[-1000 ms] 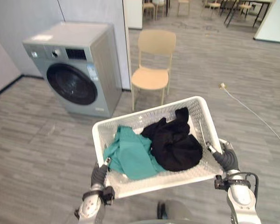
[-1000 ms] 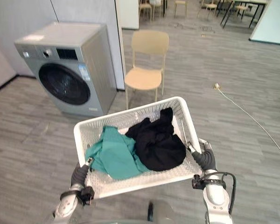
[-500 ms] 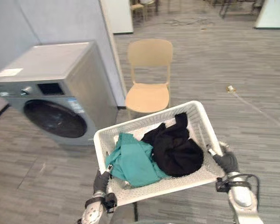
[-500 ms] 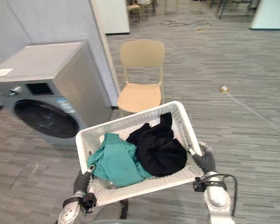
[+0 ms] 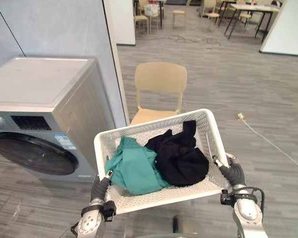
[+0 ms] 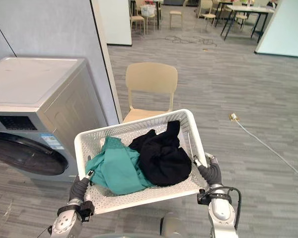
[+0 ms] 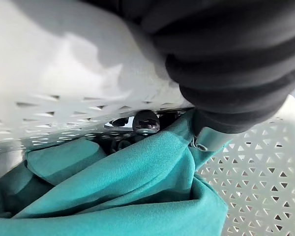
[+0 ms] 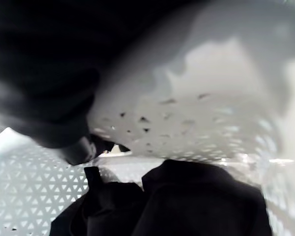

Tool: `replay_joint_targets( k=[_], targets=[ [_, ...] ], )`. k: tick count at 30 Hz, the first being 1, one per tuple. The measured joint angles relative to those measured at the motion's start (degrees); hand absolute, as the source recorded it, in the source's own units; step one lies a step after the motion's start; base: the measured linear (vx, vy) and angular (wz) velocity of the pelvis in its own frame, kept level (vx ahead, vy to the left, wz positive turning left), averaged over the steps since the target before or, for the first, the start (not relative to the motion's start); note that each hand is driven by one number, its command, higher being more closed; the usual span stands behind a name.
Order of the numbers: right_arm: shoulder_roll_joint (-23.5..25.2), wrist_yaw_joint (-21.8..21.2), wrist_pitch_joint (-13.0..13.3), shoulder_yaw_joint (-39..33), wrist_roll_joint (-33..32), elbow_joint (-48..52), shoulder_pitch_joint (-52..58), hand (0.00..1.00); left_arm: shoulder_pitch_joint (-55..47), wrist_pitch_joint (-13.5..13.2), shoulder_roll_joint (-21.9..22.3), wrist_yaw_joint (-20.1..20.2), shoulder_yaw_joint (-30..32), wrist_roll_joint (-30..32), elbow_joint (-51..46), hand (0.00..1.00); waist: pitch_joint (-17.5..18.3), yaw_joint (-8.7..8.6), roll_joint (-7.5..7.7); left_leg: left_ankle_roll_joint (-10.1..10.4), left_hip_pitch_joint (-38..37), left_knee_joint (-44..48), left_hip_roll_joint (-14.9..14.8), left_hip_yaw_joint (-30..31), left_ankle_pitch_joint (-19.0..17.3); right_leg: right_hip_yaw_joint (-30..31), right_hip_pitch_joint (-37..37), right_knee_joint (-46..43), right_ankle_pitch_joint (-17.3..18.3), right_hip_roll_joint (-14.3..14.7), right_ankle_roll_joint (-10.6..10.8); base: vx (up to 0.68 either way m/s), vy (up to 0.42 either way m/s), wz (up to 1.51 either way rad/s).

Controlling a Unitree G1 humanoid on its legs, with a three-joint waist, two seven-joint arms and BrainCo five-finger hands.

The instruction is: Pick up the laundry basket with both hands and put the clothes into the washing machine.

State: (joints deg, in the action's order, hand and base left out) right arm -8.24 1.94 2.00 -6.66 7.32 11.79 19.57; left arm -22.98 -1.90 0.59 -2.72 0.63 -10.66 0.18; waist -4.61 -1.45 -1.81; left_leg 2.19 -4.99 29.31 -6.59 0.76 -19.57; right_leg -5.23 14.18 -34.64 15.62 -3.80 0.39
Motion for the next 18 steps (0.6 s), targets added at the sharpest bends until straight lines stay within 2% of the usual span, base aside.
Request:
replay_joint_targets(
  k=[1, 2, 3, 5, 6, 7, 9, 10, 11, 12, 13, 14, 15, 16, 18],
  targets=[
    [-0.6, 0.0, -0.1, 0.0, -0.1, 0.6, 0.1, 1.0, -0.3, 0.0, 0.4, 0.0, 0.0, 0.0, 0.0, 1.0, -0.6, -0.04, -0.84, 0.5, 4.0, 10.4, -0.7, 1.4, 2.5, -1.1, -1.8, 0.0, 1.0, 0.4, -0.8, 0.35, -0.219, 0.25],
    [-1.0, 0.0, -0.1, 0.1, -0.1, 1.2, 0.3, 1.0, -0.5, 0.0, 0.7, 0.0, 0.0, 0.0, 0.0, 1.0, -0.9, 0.18, -1.06, 0.5, 6.8, 17.0, -0.8, 2.3, 5.8, -1.1, -2.9, 0.1, 1.7, 0.9, -1.0, 0.4, -0.21, -0.14],
    [-2.0, 0.1, -0.1, 0.4, -0.1, 2.6, 0.8, 1.0, -1.4, 0.0, 1.5, 0.0, 0.0, -0.4, -0.2, 1.0, -1.4, 2.19, -2.04, 0.8, 12.9, 29.8, -1.4, 3.7, 13.3, -0.6, -5.8, 1.2, 3.0, 2.3, -2.6, 0.32, -0.14, -0.3],
    [-1.9, 0.3, -0.1, 0.7, -0.1, 3.0, 0.9, 1.0, -2.0, -0.3, 1.6, 0.0, 0.1, -0.7, -0.4, 1.0, -1.5, 2.42, -2.32, 0.1, 18.0, 35.9, -1.9, 3.1, 12.4, 0.0, -9.6, 3.8, 3.9, 3.1, -3.3, 0.36, -0.095, -0.28],
    [-2.0, 0.4, -0.1, 0.9, -0.1, 3.0, 0.9, 1.0, -2.0, -0.4, 1.4, 0.0, 0.1, -0.9, -0.4, 1.0, -1.5, 2.64, -1.98, -0.8, 19.5, 34.5, -2.9, 0.9, 11.6, 0.4, -11.1, 5.2, 3.9, 3.1, -3.3, 0.31, -0.055, -0.29],
    [-2.0, 0.5, -0.1, 0.9, -0.1, 3.0, 0.7, 1.0, -2.0, -0.6, 1.5, 0.1, 0.1, -1.0, -0.4, 1.0, -1.5, 3.12, -1.25, -1.6, 20.5, 27.8, -4.6, -2.8, 10.2, 1.4, -12.6, 7.3, 3.8, 2.7, -3.2, 0.24, -0.035, -0.32],
    [-2.6, 0.6, -0.2, 0.9, -0.1, 3.1, 0.2, 1.0, -2.1, -0.9, 2.0, 0.2, 0.2, -1.0, -0.5, 1.0, -1.4, 3.63, -1.15, -1.5, 20.0, 14.7, -5.4, -5.1, 9.2, 2.9, -14.6, 9.5, 3.7, 2.6, -3.0, 0.3, 0.021, -0.43],
    [-3.2, 0.6, -0.2, 0.9, -0.1, 3.1, -0.5, 1.0, -2.1, -0.9, 2.5, 0.2, 0.3, -1.0, -0.7, 1.0, -1.3, 3.81, -1.27, -0.8, 19.0, 2.4, -4.8, -4.4, 9.7, 3.8, -15.1, 10.5, 3.5, 2.6, -2.7, 0.43, 0.106, -0.54],
    [-4.0, 0.5, -0.1, 0.8, -0.1, 2.8, -1.5, 1.0, -2.1, -1.1, 2.5, 0.2, 0.3, -1.0, -0.8, 1.0, -1.2, 3.78, -1.41, 1.4, 17.6, -8.2, -3.5, -1.6, 11.5, 4.6, -15.1, 10.8, 3.6, 2.5, -1.5, 0.37, 0.132, -0.52],
    [-4.3, 0.4, -0.1, 0.8, -0.1, 2.4, -2.0, 1.0, -2.0, -1.2, 2.6, 0.2, 0.3, -1.0, -0.8, 1.0, -1.2, 3.8, -1.45, 2.9, 17.3, -11.4, -3.1, -0.6, 12.6, 5.5, -15.2, 10.9, 4.1, 2.5, -0.7, 0.44, 0.238, -0.71],
    [-4.4, 0.1, -0.2, 0.9, 0.0, 1.0, -3.3, 1.0, -2.0, -1.2, 2.6, 0.1, 0.5, -1.1, -0.3, 1.0, -1.3, 4.07, -1.01, 5.4, 16.3, -12.5, -2.1, -0.2, 16.6, 7.6, -16.1, 11.2, 4.8, 1.7, 0.7, 0.45, 0.274, -0.57],
    [-4.2, 0.0, -0.2, 1.1, 0.1, -1.0, -4.2, 1.0, -1.5, -1.0, 1.8, 0.1, 1.1, -1.0, 0.0, 1.0, -0.3, 3.4, 0.43, 4.5, 15.7, -13.0, -0.2, -1.9, 16.8, 8.7, -16.4, 12.3, 4.5, -0.5, 2.9, 0.46, 0.277, -0.44],
    [-4.3, 0.0, -0.2, 1.0, 0.1, -1.6, -4.7, 1.0, -1.0, -1.0, 1.4, 0.2, 1.1, -1.0, 0.0, 1.0, -0.1, 3.14, 0.62, 4.1, 15.6, -13.1, 0.1, -2.5, 16.5, 8.8, -16.2, 13.1, 3.8, -1.1, 4.2, 0.34, 0.233, -0.16],
    [-4.7, -0.3, -0.1, 1.0, 0.0, -3.6, -7.4, 1.0, 0.7, -1.1, 0.0, 0.1, 1.2, -1.0, 0.1, 1.0, -0.2, 2.46, 0.95, 3.3, 16.6, -13.4, 0.7, -2.9, 16.5, 9.6, -15.2, 14.5, 2.0, -1.9, 6.6, 0.23, 0.188, -0.19],
    [-5.1, -0.9, -0.1, 1.1, -0.3, -9.3, -14.2, 1.0, 5.8, -1.1, -2.5, -0.8, 1.3, -1.1, 1.5, 1.0, -0.7, 2.29, 0.68, 2.3, 17.9, -15.6, 0.7, -3.6, 17.0, 11.2, -10.4, 11.3, -0.9, -1.3, 9.2, 0.19, 0.178, -0.31]
  ],
)
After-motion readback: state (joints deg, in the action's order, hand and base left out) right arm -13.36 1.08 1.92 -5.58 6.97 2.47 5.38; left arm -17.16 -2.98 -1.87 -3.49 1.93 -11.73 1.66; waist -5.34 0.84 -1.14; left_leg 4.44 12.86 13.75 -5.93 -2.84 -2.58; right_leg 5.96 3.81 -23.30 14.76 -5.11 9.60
